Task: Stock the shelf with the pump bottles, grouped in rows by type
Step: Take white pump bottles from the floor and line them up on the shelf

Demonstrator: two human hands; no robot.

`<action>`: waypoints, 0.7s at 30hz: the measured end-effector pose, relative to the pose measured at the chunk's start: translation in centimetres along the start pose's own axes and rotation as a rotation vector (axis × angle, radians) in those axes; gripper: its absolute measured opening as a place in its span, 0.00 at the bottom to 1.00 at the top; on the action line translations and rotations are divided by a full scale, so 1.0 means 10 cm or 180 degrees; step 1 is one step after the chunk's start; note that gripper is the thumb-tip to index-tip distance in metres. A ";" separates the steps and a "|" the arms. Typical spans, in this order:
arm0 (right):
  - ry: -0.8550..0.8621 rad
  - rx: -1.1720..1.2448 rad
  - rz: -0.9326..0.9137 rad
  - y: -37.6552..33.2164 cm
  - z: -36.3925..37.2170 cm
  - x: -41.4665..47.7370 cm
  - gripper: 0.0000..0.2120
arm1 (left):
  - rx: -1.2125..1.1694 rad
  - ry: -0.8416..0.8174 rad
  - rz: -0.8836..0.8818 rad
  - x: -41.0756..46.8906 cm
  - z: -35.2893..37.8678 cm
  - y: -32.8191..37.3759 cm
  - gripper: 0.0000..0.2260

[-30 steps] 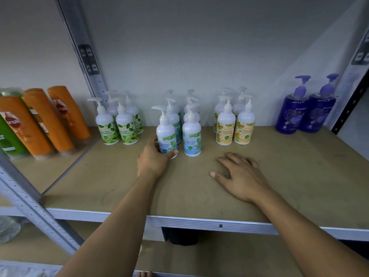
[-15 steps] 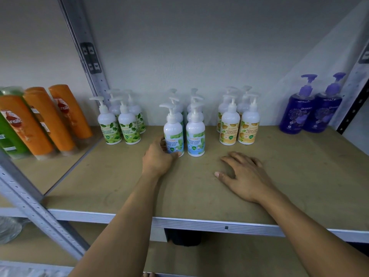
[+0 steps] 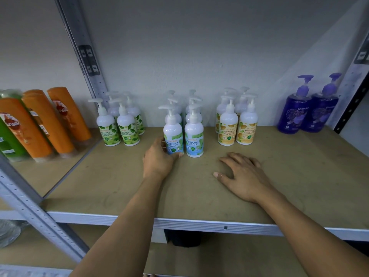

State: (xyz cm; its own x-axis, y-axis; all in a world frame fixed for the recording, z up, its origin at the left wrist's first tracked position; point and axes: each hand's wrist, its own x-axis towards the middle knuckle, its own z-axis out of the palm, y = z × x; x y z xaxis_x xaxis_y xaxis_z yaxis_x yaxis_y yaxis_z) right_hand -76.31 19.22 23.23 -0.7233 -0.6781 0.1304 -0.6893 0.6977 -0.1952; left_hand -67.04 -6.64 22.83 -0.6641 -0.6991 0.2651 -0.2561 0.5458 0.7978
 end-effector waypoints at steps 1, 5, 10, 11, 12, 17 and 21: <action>0.0005 0.0011 -0.0005 0.00 0.00 0.00 0.32 | 0.0011 0.0006 0.0013 0.00 0.00 0.00 0.27; 0.0022 0.0041 -0.0002 -0.01 0.00 0.00 0.32 | -0.0021 0.0013 0.0029 0.00 0.00 0.01 0.27; 0.0134 0.0148 0.0127 -0.05 -0.02 0.03 0.32 | -0.0019 -0.0098 0.0033 -0.07 -0.02 0.02 0.31; 0.0225 0.0190 0.0196 -0.08 -0.03 0.06 0.33 | 0.0119 -0.0161 0.0049 -0.09 -0.04 0.02 0.33; 0.0317 0.0231 0.0261 -0.13 -0.03 0.11 0.33 | 0.0344 -0.0249 0.0046 -0.12 -0.08 0.03 0.34; 0.0645 0.1121 0.0666 -0.52 0.00 0.42 0.37 | 0.1663 -0.0606 -0.0002 -0.21 -0.42 -0.11 0.36; 0.0770 0.1400 0.0733 -0.76 0.14 0.61 0.32 | 0.2078 -0.0819 0.0064 -0.27 -0.61 -0.22 0.35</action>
State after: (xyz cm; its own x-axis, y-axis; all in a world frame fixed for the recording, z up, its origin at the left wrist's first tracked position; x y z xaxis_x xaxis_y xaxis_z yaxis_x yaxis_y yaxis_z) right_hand -75.47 9.47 24.17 -0.8780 -0.4107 0.2458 -0.4673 0.6243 -0.6260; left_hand -60.46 -8.78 23.66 -0.7977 -0.5984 0.0754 -0.5579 0.7796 0.2845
